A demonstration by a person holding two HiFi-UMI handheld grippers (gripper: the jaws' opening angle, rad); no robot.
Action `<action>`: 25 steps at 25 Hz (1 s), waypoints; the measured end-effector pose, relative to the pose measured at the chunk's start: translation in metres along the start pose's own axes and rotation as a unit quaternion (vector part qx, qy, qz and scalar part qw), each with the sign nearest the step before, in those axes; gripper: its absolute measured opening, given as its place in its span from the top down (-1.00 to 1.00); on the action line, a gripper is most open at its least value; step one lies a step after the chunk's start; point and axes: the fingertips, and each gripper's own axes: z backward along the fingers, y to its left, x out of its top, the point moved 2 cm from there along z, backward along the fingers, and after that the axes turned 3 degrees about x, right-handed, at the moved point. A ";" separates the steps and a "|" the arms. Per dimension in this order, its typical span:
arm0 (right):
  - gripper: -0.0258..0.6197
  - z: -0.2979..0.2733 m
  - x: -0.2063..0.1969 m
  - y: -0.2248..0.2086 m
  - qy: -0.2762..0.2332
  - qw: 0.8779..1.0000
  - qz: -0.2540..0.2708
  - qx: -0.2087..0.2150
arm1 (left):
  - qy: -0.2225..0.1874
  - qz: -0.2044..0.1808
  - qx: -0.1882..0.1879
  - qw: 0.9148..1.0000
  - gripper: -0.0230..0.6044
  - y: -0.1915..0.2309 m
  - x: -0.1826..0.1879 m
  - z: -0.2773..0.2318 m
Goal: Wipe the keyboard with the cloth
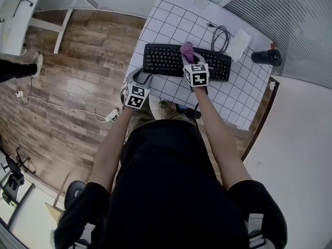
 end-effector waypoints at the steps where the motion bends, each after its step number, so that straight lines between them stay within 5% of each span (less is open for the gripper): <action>1: 0.60 -0.002 0.001 0.004 0.001 1.000 0.005 0.005 | 0.000 0.000 0.000 1.000 0.38 0.000 0.000 0.000; 25: 0.60 -0.025 0.015 0.044 -0.001 0.998 0.049 0.034 | 0.001 0.001 -0.002 1.000 0.37 -0.001 -0.001 0.000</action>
